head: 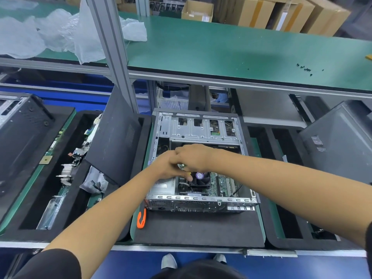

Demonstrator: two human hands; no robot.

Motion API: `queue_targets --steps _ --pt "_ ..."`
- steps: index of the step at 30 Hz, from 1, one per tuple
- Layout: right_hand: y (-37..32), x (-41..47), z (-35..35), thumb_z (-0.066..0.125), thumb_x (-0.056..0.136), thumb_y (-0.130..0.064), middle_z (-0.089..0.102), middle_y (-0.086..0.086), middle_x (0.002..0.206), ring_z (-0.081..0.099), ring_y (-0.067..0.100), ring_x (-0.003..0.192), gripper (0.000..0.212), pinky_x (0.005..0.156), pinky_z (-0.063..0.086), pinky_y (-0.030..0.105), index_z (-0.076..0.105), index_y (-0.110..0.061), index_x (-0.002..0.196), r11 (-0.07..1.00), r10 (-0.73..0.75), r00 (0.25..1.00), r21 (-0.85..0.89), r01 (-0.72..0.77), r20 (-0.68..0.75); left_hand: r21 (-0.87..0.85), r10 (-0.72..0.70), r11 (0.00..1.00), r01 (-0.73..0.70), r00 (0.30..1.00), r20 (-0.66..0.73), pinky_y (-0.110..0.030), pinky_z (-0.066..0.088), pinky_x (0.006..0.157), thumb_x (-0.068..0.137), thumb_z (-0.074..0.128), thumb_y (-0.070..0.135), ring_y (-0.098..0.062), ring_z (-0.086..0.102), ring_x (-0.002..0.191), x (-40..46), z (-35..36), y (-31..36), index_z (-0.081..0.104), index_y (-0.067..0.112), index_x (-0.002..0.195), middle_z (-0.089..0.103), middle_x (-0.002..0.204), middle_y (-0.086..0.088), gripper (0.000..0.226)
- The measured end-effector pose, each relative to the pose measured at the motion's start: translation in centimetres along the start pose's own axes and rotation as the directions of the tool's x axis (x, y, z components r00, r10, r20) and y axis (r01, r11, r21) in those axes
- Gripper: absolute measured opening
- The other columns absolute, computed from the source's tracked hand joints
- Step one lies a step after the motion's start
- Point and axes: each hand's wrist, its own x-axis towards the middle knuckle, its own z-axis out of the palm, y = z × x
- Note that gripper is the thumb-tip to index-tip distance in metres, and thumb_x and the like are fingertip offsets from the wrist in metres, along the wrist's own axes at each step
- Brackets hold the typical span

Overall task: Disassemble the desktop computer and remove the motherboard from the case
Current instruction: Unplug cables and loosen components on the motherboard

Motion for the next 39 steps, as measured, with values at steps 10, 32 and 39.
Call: queue_targets --steps 10,32,39 --pt "0.7 0.5 0.5 0.066 0.08 0.002 0.054 -0.001 0.106 0.032 0.016 0.085 0.031 0.06 0.033 0.034 0.06 -0.023 0.097 0.955 -0.245 0.967 -0.187 0.229 -0.07 0.066 -0.014 0.998 0.005 0.989 0.145 -0.023 0.054 0.076 0.07 0.091 0.036 -0.011 0.064 0.09 0.2 -1.0 -0.4 0.074 0.025 0.095 0.069 0.096 0.008 0.031" --pt "0.5 -0.3 -0.7 0.06 0.085 0.0 0.049 0.004 0.106 0.045 0.023 0.098 0.026 0.074 0.037 0.035 0.06 -0.013 0.107 0.992 -0.115 0.993 0.062 0.114 0.007 -0.056 0.03 0.998 -0.024 0.992 0.12 -0.032 0.056 0.087 0.061 0.096 0.039 -0.004 0.067 0.095 0.7 -0.6 -1.0 0.069 0.034 0.102 0.071 0.097 0.013 0.049" --pt "1.1 0.0 0.3 0.07 0.081 -0.013 0.038 -0.009 0.095 0.034 0.015 0.09 0.033 0.056 0.028 0.027 0.05 -0.024 0.105 0.992 -0.127 0.989 -0.039 0.124 -0.073 0.027 -0.06 0.998 0.059 0.998 0.015 -0.043 0.055 0.09 0.059 0.096 0.04 -0.016 0.065 0.098 0.7 0.0 -0.7 0.071 0.023 0.104 0.069 0.1 0.008 0.055"
